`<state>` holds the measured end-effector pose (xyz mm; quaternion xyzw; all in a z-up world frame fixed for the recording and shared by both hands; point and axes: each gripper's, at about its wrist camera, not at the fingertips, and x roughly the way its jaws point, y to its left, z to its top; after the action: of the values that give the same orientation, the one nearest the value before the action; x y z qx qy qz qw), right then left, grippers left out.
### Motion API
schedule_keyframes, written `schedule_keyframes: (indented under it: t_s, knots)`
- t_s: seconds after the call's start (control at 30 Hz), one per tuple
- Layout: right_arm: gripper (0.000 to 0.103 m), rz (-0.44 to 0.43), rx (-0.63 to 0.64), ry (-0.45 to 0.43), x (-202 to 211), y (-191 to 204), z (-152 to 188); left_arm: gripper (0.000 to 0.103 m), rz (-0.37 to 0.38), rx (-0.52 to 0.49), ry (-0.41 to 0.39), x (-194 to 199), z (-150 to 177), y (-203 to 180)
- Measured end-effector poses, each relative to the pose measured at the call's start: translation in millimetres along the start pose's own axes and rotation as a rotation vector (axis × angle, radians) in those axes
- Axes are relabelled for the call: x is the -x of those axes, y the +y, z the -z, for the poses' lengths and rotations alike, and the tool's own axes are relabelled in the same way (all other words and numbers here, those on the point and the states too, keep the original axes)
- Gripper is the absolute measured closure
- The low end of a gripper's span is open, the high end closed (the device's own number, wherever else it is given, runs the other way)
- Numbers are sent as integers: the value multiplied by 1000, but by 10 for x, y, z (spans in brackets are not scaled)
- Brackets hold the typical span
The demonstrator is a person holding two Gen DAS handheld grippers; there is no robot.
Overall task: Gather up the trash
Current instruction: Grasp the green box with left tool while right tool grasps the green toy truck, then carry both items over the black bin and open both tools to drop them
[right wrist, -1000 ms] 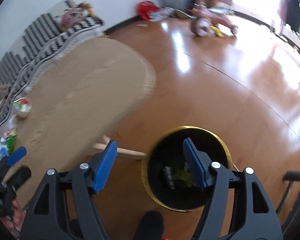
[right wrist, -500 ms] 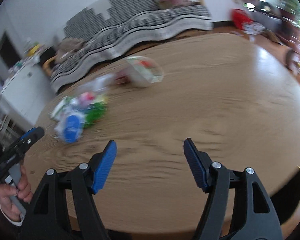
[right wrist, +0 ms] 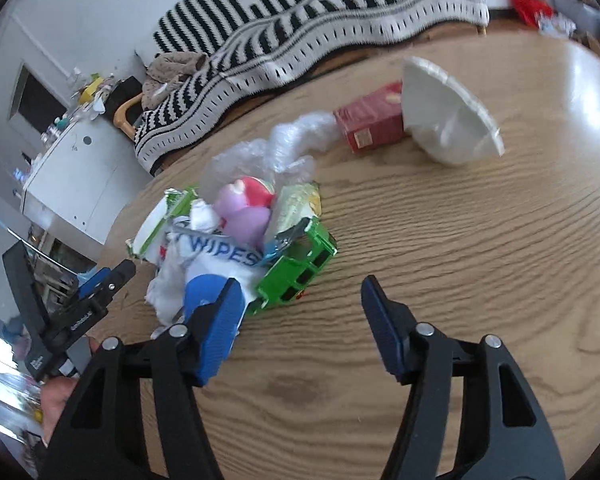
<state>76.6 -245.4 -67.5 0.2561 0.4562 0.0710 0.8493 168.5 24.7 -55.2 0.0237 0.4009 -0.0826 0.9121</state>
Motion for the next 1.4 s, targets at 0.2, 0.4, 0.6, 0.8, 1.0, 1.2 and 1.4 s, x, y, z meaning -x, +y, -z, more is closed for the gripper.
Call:
schedule_keyframes:
  t_s: [0.2,0.4,0.6,0.8,1.0,1.2,1.4]
  knots:
    - [51,-32,-48,41,-261,-55,-84,12,-6,-26,33,-406,-116,-60]
    - [70,-98,-60,35,-315,-52,-167,24,71,57,48,-579,-185,36]
    - [79,-108,-25,-4,-113,9,-178,63,121,116,34,-400,-221,88]
    - [79,-84,44,-66,231,78,-141,65,97,119,-12,-38,-239,39]
    - [79,-4,106,-112,598,13,-42,65,71,71,-58,371,-218,-206]
    - [79,63,109,-169,1165,-333,96,65,165,-14,-61,707,-122,-839]
    - [79,188,44,-237,1911,-1039,358,65,315,-172,-40,949,108,-1936]
